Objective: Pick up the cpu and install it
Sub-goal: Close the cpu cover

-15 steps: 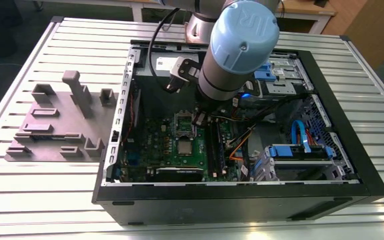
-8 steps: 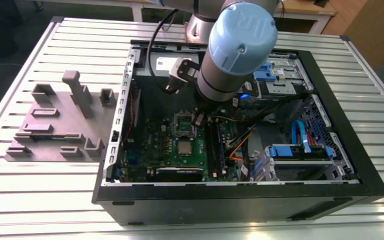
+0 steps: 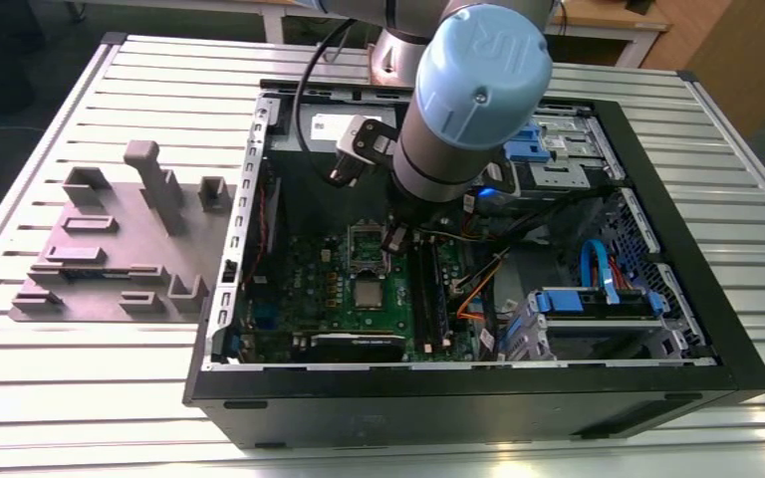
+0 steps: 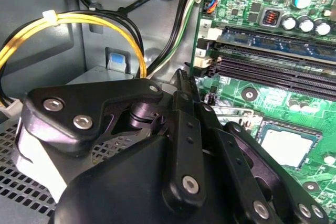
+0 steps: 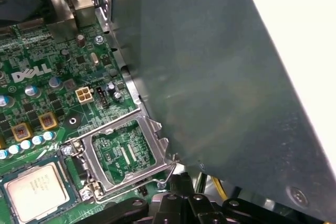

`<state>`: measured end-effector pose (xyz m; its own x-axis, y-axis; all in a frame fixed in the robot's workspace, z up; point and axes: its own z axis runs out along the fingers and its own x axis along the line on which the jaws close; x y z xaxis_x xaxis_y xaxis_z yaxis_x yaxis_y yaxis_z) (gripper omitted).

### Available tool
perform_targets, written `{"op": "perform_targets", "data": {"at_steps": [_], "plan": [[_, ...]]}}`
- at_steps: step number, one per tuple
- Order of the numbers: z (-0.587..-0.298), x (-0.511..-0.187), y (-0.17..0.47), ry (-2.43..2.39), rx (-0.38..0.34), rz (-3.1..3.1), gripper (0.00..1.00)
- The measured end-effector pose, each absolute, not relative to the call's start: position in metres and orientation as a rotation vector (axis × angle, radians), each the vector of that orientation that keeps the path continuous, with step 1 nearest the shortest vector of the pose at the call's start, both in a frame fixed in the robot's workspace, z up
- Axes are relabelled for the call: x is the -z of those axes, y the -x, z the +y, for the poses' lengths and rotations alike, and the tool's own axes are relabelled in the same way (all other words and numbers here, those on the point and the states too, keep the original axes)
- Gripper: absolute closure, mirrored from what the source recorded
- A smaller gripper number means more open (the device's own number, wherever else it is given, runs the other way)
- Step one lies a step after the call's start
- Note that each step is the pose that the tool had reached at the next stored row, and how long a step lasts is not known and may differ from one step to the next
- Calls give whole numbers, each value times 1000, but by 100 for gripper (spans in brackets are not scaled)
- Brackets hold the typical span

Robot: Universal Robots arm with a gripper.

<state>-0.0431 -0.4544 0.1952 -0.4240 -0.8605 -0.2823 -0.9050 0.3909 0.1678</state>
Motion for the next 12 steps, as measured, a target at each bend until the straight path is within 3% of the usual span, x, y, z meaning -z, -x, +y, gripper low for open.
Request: {"op": "perform_targets", "data": {"at_steps": [12], "plan": [[-454,-196,43,1601,-452,2511,90]]}}
